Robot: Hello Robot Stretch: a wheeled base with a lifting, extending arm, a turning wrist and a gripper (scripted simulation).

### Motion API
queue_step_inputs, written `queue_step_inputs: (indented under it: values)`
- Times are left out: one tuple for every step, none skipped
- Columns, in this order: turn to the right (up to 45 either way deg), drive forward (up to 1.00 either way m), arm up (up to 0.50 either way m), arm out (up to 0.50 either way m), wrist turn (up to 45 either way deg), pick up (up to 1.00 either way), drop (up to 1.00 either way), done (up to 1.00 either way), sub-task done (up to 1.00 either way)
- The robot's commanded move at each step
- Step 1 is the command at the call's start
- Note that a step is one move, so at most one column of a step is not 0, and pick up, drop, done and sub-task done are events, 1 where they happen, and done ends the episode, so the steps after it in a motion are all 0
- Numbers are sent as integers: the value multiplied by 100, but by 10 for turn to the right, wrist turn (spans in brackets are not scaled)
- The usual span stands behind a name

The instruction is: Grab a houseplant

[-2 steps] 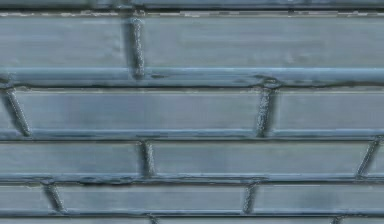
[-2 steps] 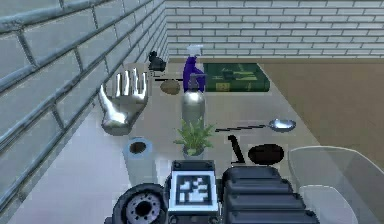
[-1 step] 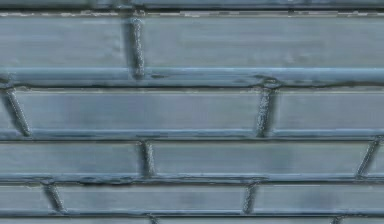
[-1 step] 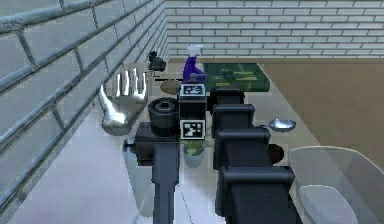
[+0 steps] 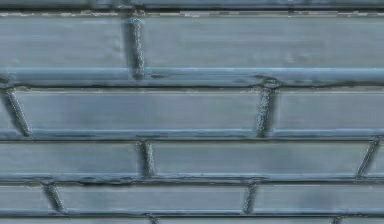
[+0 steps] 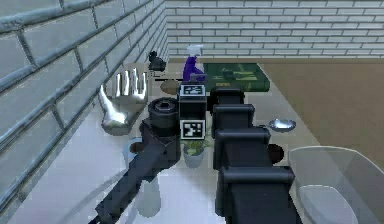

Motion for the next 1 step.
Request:
queue_step_inputs:
  values:
    - [0,0,0,0,450,0,0,0,0]
